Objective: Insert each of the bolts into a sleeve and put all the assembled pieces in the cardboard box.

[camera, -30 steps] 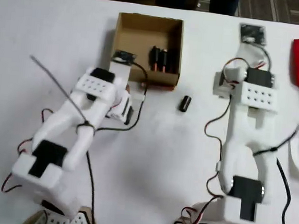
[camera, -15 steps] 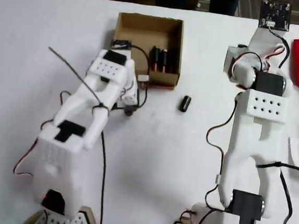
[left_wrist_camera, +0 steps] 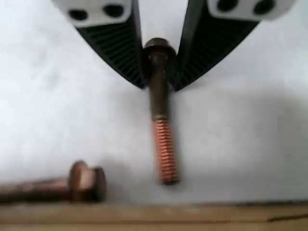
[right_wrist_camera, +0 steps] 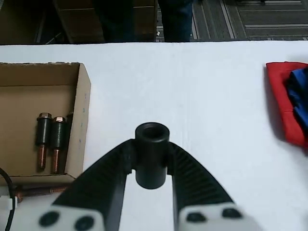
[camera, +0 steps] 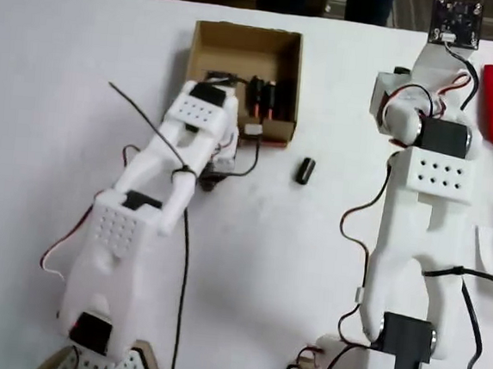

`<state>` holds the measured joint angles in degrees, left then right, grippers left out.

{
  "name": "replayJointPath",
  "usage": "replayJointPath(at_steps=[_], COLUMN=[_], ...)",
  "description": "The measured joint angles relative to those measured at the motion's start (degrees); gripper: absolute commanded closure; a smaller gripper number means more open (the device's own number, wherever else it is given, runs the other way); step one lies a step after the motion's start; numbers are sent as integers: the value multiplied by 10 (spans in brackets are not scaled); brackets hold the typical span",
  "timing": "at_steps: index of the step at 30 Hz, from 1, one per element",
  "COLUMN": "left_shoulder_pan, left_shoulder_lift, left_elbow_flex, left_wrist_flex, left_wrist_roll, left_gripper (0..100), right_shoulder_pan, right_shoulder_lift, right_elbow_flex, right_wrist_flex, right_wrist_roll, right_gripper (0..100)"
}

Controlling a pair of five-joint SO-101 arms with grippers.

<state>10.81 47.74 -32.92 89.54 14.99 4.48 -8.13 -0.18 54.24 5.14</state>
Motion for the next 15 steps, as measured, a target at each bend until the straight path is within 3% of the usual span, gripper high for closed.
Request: replayJointPath(at_steps=[6, 15], left_shoulder_pan=[-15, -70], left_shoulder_lift=[17, 17], left_elbow_flex=[-32, -32], left_wrist_flex=[99, 114], left_wrist_roll=[-171, -593], left_gripper=[974, 976], right_shoulder_pan=[0, 0], right_shoulder_lift=[42, 44], right_elbow_flex=[1, 1], right_wrist_flex=[-31, -33], right_wrist_roll=[0, 0], right_gripper=[978, 978])
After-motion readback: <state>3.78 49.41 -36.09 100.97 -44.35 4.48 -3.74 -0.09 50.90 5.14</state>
